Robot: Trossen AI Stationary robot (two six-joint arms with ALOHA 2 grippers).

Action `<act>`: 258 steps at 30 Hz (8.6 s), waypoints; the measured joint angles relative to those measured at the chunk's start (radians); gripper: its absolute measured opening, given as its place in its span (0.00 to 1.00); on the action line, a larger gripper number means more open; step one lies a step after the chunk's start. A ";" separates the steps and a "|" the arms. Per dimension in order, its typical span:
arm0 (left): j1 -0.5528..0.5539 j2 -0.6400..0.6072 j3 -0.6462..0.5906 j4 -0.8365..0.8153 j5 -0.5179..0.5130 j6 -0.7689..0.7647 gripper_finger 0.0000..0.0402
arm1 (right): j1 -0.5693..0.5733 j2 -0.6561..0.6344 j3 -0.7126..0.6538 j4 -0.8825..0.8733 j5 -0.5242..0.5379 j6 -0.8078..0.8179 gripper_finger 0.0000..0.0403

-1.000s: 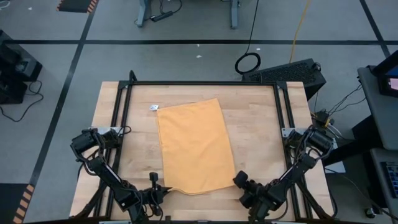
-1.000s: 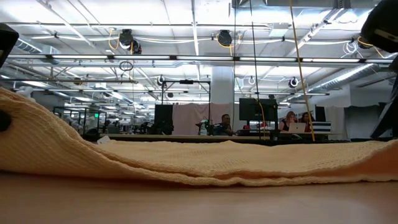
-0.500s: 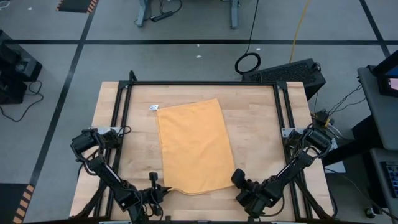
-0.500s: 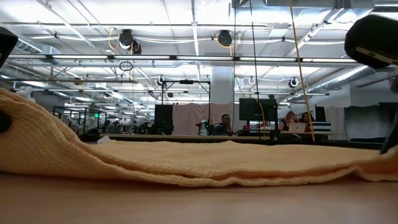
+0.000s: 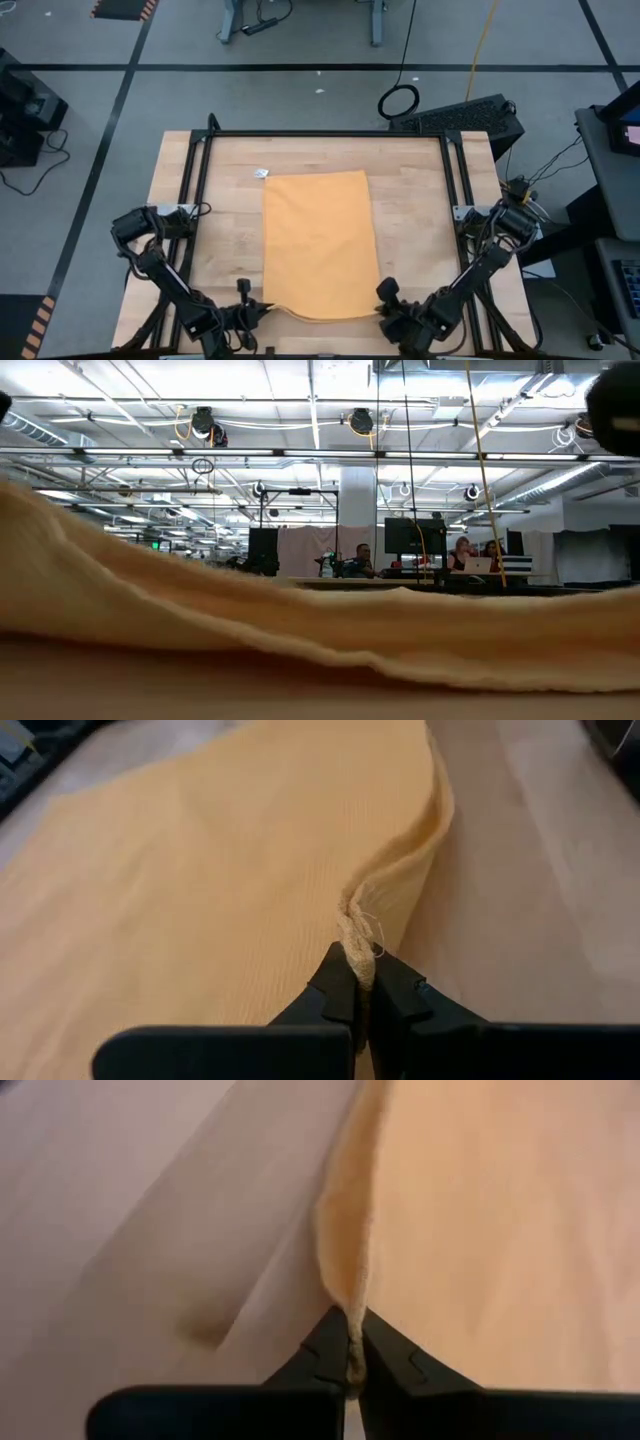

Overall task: Roll towel
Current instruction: Fold the yellow towel in

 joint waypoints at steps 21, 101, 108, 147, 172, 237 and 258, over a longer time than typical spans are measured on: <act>-0.011 -0.282 0.000 -0.203 -0.269 0.180 0.02 | -0.060 -0.335 0.072 -0.074 0.385 0.044 0.00; 0.073 -0.289 -0.040 -0.541 -0.199 -0.397 0.02 | -0.227 -0.429 -0.124 0.139 0.054 0.252 0.00; 0.063 -0.289 -0.040 -0.440 -0.196 -0.396 0.02 | -0.226 -0.429 -0.124 0.139 0.051 0.297 0.00; 0.194 -0.305 -0.040 -0.467 0.034 -0.799 0.02 | -0.187 -0.424 -0.360 0.450 0.216 0.716 0.00; 0.083 -0.435 -0.038 0.269 0.154 -0.623 0.02 | -0.129 -0.696 -0.359 0.686 -0.369 1.038 0.00; 0.465 -0.271 -0.038 -0.249 0.331 -0.526 0.02 | -0.592 -0.639 -0.576 0.174 -0.365 0.630 0.00; 0.492 -0.251 -0.038 -0.292 0.344 -0.527 0.02 | -0.620 -0.631 -0.576 0.175 -0.313 0.657 0.08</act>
